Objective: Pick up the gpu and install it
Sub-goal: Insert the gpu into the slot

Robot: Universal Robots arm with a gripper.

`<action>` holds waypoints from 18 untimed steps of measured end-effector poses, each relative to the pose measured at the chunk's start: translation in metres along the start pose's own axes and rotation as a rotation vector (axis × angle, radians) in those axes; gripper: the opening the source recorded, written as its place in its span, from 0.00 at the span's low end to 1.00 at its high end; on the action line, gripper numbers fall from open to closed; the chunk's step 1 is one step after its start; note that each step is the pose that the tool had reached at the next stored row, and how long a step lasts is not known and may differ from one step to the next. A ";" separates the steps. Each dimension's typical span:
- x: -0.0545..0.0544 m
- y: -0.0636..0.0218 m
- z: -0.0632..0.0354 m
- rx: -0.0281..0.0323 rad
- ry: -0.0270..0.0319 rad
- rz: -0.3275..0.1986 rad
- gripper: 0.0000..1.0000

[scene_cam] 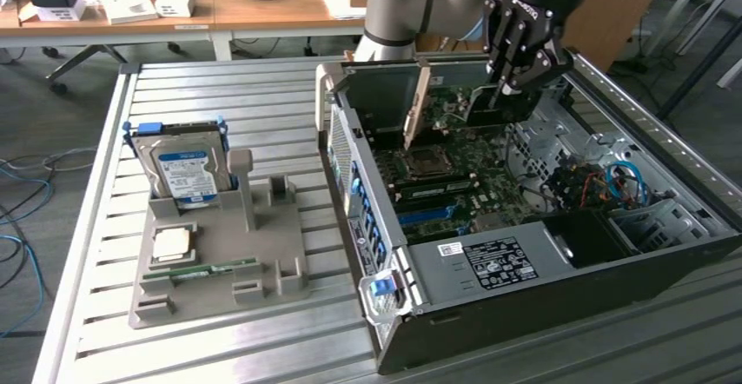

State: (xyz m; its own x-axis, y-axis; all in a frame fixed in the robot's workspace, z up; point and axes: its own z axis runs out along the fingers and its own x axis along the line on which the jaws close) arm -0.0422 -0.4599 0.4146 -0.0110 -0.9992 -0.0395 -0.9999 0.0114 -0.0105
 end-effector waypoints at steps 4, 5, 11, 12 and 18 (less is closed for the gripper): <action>0.000 0.0009 0.0000 -0.0001 0.0001 0.000 0.26; 0.000 0.0009 -0.0001 -0.0001 0.0002 0.000 0.26; 0.000 0.0009 0.0038 -0.0001 0.0002 0.000 0.26; 0.000 0.0009 0.0039 -0.0001 0.0003 0.000 0.26; 0.000 0.0012 0.0056 0.0001 -0.0001 0.000 0.26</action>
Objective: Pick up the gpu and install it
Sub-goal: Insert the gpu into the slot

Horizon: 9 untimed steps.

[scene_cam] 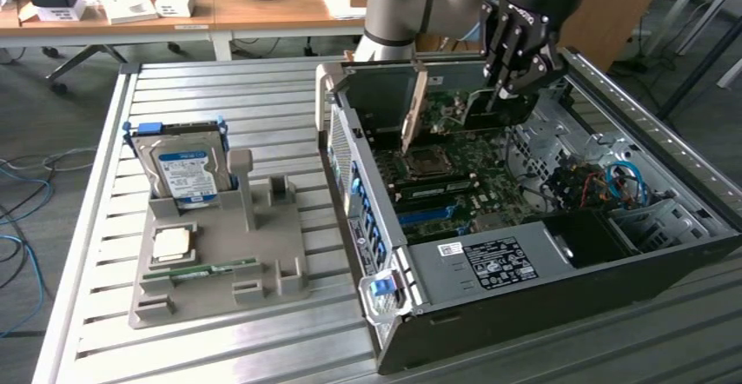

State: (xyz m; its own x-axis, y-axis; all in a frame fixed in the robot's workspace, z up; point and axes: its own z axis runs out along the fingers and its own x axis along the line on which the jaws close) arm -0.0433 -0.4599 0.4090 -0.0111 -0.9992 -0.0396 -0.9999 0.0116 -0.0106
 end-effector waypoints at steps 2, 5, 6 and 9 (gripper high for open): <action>0.000 0.0000 0.0016 -0.0002 0.0003 0.000 0.26; 0.000 0.0001 0.0048 -0.0001 0.0002 0.000 0.26; 0.000 0.0001 0.0058 -0.0002 0.0003 0.001 0.26; 0.000 0.0001 0.0089 0.0000 0.0002 0.002 0.26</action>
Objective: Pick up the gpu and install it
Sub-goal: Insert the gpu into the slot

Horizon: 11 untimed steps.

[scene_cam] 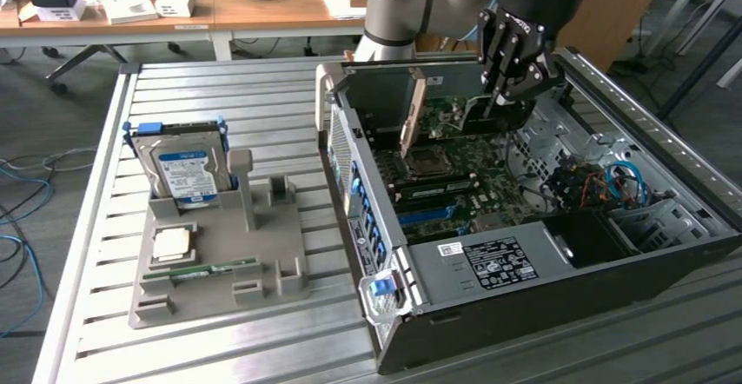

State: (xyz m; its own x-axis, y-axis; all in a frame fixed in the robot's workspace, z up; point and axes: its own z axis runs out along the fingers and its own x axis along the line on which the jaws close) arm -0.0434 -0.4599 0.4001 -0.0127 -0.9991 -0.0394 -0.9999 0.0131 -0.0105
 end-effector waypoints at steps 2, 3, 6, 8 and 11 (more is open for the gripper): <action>0.000 0.0000 0.0016 -0.0001 0.0002 0.001 0.26; 0.000 0.0000 0.0021 -0.0001 0.0002 0.001 0.26; 0.000 0.0001 0.0032 0.0000 0.0001 0.002 0.26; 0.000 0.0001 0.0042 0.0000 -0.0003 0.002 0.26; 0.000 0.0001 0.0056 0.0000 -0.0001 0.003 0.26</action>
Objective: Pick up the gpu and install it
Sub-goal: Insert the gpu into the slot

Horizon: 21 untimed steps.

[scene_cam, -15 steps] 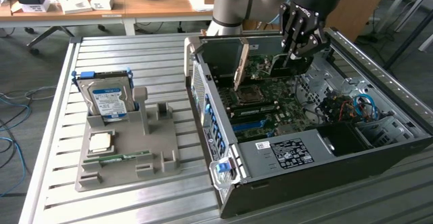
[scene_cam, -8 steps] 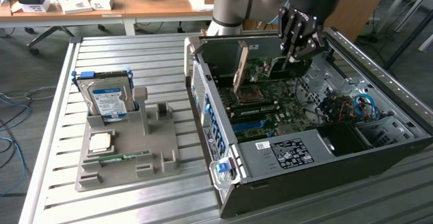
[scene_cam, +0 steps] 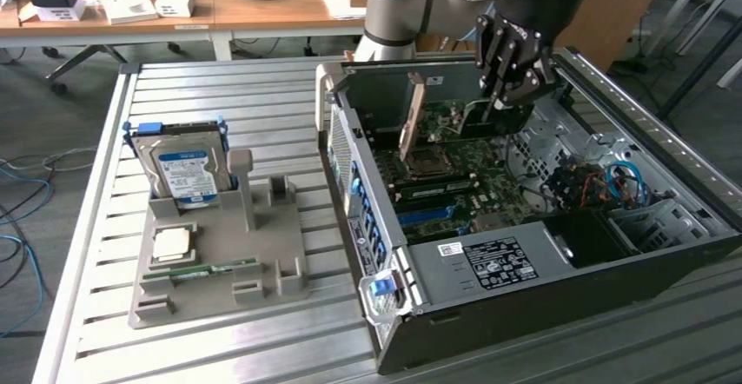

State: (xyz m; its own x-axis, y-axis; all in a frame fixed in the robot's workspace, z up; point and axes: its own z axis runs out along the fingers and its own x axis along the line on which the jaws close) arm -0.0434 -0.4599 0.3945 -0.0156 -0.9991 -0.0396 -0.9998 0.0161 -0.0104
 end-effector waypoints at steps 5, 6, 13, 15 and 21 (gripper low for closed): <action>0.000 0.0001 0.0010 0.0000 -0.0004 0.001 0.26; 0.000 0.0001 0.0011 0.0001 -0.0003 0.001 0.26; 0.000 0.0009 0.0022 0.0002 -0.0005 0.002 0.26; 0.000 0.0009 0.0033 0.0001 -0.0005 0.002 0.26; 0.000 0.0011 0.0079 0.0002 -0.0003 0.006 0.26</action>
State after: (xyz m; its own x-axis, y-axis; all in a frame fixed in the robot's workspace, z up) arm -0.0444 -0.4598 0.3866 -0.0214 -0.9990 -0.0400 -0.9997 0.0218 -0.0104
